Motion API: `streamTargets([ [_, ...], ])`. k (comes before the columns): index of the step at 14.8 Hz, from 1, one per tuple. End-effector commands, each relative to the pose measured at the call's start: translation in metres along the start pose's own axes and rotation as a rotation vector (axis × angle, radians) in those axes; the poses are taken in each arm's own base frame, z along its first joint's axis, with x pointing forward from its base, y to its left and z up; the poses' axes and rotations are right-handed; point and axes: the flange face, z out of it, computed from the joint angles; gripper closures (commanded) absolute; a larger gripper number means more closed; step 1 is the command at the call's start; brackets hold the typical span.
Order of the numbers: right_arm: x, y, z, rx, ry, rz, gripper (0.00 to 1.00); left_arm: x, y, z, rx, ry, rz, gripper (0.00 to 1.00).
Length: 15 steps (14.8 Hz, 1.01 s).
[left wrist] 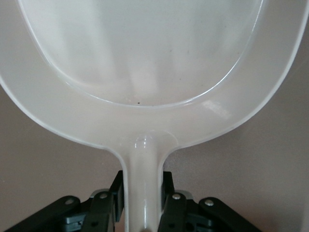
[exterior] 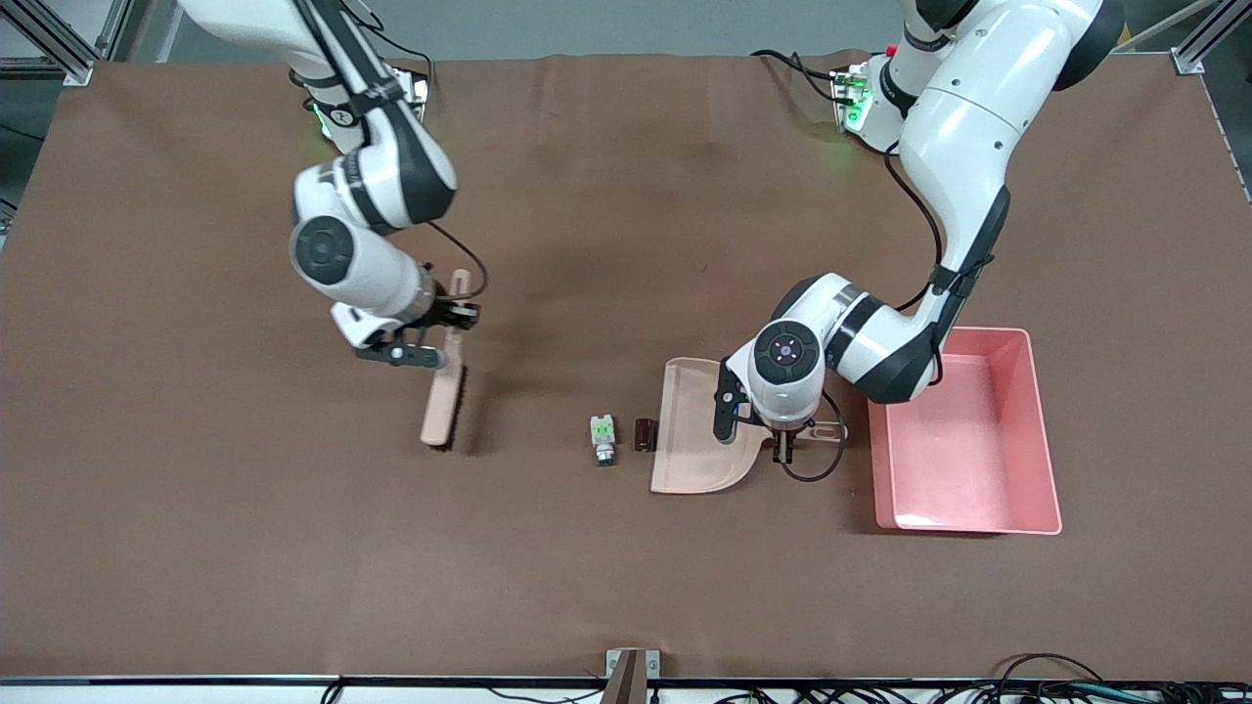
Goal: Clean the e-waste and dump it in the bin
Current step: 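Carry the white brush with the right gripper toward the brown capacitor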
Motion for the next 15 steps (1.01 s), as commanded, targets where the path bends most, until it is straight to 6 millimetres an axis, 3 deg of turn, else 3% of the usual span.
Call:
streamTargets([
  [1,0.022,-0.059,0.015,0.063,-0.024,0.084,1.00,-0.003,0.000,-0.003,-0.017,-0.039,-0.021,0.90],
  [4,0.012,-0.108,0.031,0.063,-0.023,0.108,1.00,-0.001,0.004,-0.002,-0.040,-0.058,-0.035,0.95],
  [7,0.007,-0.122,0.052,0.044,-0.035,0.125,1.00,0.001,0.006,-0.002,-0.042,-0.066,-0.048,0.96],
  [10,-0.009,-0.142,0.054,0.045,-0.034,0.110,1.00,0.003,0.006,-0.001,-0.043,-0.066,-0.050,0.96],
  [12,-0.012,-0.144,0.060,0.033,-0.043,0.092,1.00,0.003,0.006,-0.001,-0.042,-0.065,-0.050,0.96],
  [15,-0.019,-0.162,0.059,0.031,-0.048,0.063,1.00,0.006,0.007,-0.002,-0.040,-0.065,-0.050,0.96],
])
